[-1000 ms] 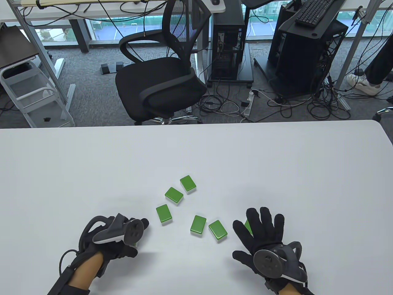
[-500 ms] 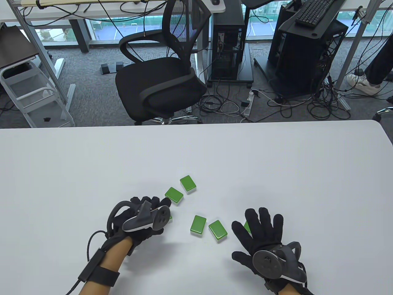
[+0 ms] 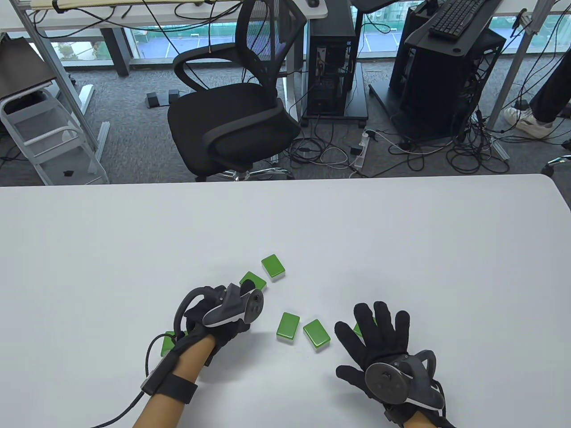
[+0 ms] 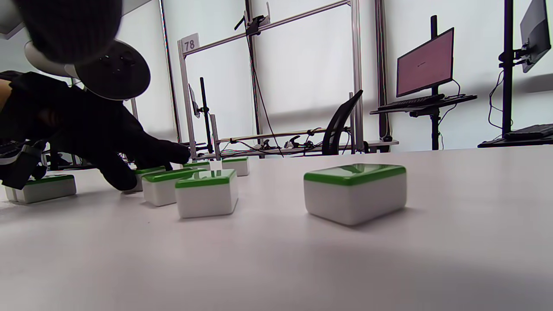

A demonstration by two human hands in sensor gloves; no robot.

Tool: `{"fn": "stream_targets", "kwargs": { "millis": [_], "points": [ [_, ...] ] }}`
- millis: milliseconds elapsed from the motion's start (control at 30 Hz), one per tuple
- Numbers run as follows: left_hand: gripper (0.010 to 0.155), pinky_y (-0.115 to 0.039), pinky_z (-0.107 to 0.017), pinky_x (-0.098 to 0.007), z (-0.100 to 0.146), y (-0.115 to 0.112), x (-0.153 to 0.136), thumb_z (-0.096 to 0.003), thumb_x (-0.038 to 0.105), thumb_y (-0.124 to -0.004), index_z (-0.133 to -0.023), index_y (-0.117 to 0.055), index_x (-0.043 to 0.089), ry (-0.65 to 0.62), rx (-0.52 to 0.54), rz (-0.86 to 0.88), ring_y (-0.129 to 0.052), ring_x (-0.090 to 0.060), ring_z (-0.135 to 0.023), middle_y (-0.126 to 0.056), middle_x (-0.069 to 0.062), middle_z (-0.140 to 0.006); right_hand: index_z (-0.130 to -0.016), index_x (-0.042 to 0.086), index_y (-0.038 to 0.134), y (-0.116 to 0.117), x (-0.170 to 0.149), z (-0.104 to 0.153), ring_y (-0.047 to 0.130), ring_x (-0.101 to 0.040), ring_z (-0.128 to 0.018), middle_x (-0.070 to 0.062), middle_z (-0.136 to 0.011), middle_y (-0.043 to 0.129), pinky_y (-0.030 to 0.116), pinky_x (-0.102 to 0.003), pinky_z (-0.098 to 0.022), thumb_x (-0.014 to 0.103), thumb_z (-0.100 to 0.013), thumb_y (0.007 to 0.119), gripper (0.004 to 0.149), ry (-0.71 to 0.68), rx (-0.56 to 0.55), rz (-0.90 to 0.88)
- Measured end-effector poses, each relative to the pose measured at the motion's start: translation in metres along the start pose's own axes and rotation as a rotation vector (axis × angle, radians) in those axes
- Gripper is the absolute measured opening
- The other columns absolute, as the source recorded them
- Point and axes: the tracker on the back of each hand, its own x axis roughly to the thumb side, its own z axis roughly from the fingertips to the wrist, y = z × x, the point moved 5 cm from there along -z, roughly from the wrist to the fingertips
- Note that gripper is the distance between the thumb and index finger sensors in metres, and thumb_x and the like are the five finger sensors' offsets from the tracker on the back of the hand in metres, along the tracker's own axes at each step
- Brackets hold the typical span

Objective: Flip mahjong tiles upright in a row

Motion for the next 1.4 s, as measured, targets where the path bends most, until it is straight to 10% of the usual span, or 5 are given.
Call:
{"fn": "stream_targets", "kwargs": {
  "millis": [1400],
  "points": [
    [0.085, -0.062, -0.075, -0.058, 0.08, -0.034, -0.037, -0.0293, 0.053, -0.084, -0.102, -0.043, 0.04, -0.196, 0.053, 0.115, -0.081, -0.022, -0.098, -0.07, 0.008, -0.107, -0.098, 0.046, 0.002, 0.013, 0.005, -0.002, -0.012, -0.04, -0.096, -0.001, -0.11, -0.012, 0.004, -0.072, -0.066, 0.061, -0.044, 0.067, 0.086, -0.004, 0.069, 0.025]
  ]
}}
